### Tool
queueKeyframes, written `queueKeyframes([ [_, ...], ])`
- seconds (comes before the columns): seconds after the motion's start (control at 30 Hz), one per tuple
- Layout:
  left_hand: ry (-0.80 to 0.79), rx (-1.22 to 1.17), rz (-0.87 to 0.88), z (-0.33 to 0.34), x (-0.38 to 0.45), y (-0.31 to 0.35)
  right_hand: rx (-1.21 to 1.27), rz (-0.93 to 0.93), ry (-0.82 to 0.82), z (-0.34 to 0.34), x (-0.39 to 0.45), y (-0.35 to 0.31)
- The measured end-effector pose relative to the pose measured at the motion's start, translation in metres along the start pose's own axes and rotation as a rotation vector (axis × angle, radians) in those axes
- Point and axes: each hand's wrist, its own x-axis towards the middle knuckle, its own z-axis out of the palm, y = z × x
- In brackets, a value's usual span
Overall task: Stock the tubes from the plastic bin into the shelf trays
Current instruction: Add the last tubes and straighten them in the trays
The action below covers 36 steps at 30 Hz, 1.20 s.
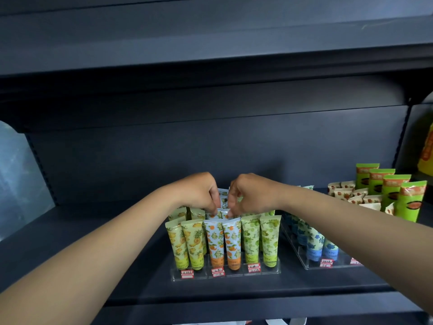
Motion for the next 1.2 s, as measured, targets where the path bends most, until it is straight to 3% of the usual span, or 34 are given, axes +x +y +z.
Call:
queueKeyframes([
  [0.4,0.007,-0.040,-0.009,0.000,-0.001,-0.005,0.043,-0.006,0.032,-0.004,-0.002,-0.003],
  [0.53,0.088,-0.094,-0.008,-0.008,0.002,-0.007,0.059,0.009,0.099,-0.014,0.001,-0.001],
  [0.73,0.183,-0.101,-0.041,-0.011,0.023,-0.021,0.049,0.037,0.066,-0.016,0.006,0.007],
  [1.2,0.023,-0.051,-0.060,0.005,0.067,-0.029,0.060,0.029,0.040,-0.007,0.017,0.020],
])
